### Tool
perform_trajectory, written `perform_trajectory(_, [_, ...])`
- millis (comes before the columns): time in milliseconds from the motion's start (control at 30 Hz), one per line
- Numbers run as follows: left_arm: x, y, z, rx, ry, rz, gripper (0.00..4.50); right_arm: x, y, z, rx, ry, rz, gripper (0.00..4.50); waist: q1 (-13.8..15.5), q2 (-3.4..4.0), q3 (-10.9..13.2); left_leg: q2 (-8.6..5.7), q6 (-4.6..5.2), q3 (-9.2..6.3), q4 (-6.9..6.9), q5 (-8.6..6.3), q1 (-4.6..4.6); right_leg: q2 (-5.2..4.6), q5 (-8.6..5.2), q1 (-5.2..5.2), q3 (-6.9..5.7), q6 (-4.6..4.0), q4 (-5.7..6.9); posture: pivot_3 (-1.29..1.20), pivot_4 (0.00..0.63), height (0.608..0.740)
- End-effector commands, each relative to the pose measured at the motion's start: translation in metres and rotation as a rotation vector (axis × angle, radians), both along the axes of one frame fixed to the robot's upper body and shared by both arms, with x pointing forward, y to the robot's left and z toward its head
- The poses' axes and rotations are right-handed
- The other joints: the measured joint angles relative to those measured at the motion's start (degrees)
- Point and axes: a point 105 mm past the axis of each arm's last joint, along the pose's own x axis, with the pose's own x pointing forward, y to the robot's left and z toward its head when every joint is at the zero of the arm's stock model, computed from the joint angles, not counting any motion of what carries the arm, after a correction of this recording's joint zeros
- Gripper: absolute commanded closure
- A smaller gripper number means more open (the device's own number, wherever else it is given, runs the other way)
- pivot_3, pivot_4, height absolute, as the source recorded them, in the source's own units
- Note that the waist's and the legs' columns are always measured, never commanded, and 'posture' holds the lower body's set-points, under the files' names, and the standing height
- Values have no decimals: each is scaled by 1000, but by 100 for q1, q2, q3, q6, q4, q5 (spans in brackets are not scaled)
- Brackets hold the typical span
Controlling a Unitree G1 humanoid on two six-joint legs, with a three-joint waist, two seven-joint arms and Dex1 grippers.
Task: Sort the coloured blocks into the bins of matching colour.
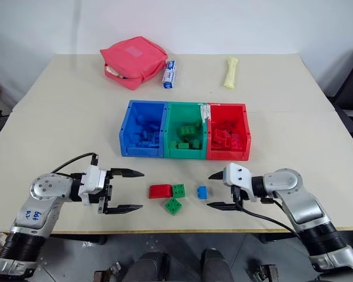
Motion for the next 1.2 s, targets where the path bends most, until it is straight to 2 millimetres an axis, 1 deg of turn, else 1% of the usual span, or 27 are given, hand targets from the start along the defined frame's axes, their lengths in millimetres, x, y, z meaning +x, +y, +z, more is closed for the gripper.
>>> perform_trajectory(33, [-2,2,9,-1,-42,18,0,-2,6,4,22,10,39,1598,-2,0,0,0,0,0,0,0,0,0,0,0,-1,0,0,0,150,740])
perform_trajectory(167, [-3,4,9,-7,-42,37,0,-7,16,5,57,29,81,3022,-6,0,0,1,-1,0,0,0,0,1,0,0,-1,0,2,0,150,740])
perform_trajectory(267, [-3,5,9,-13,-46,55,0,-6,17,7,66,21,85,3073,-6,0,0,1,-1,0,0,0,1,1,0,0,-1,0,2,0,150,740])
perform_trajectory(433, [-5,6,8,-16,-45,70,0,3,13,8,53,20,30,3073,-7,0,0,1,-1,0,0,0,1,1,0,0,0,0,2,0,150,740])
perform_trajectory(500, [-5,8,8,-17,-46,83,0,2,13,11,61,23,45,3073,-8,0,0,1,-1,0,0,0,0,1,0,0,0,0,2,0,150,740])
perform_trajectory(633, [0,21,16,-66,-60,190,0,5,25,32,111,-33,70,3073,-20,1,1,1,-2,0,-2,-1,0,1,0,-2,0,0,1,0,150,740])
perform_trajectory(700, [-1,38,16,-101,-57,299,0,13,43,60,208,-40,58,3073,-68,2,1,3,-3,2,-2,0,1,3,0,-5,2,0,4,0,150,740])
perform_trajectory(733, [-2,45,15,-118,-50,344,0,16,50,70,233,-35,53,3073,-122,2,1,5,-4,2,-2,0,1,4,-1,-6,3,-1,5,0,150,740])
perform_trajectory(800, [-8,56,10,-136,-29,418,0,21,66,85,271,-34,60,3073,-156,3,2,6,-7,2,-8,0,1,3,-3,-15,3,-6,12,0,150,740])
perform_trajectory(900, [-13,67,5,-141,-17,494,0,26,87,100,294,-36,81,3073,-140,3,2,7,-12,-3,-20,-1,-1,3,-7,-25,-2,-13,15,0,150,740])
perform_trajectory(967, [-14,76,6,-166,-19,563,0,35,108,115,338,-42,78,3073,-145,2,1,6,-12,-8,-22,-1,-7,1,-7,-29,-6,-13,14,0,150,740])
perform_trajectory(1067, [-18,88,6,-213,-36,670,0,57,144,124,326,-102,45,3073,-159,2,1,2,-16,0,-19,2,-14,-1,-7,-45,-2,-13,25,0,150,740])
perform_trajectory(1100, [-19,90,7,-228,-46,695,0,64,152,125,315,-118,27,3073,-166,2,1,2,-18,3,-20,3,-14,0,-7,-51,-1,-13,29,0,150,740])
perform_trajectory(1133, [-20,92,8,-242,-53,715,0,70,158,125,306,-127,11,3073,-172,2,1,2,-20,5,-21,4,-15,0,-7,-56,-1,-14,33,0,150,740])
perform_trajectory(1200, [-22,93,11,-277,-62,750,0,88,166,127,284,-170,-50,3073,-171,-2,-1,2,-22,7,-24,5,-17,-1,-9,-68,-3,-18,49,0,150,740])
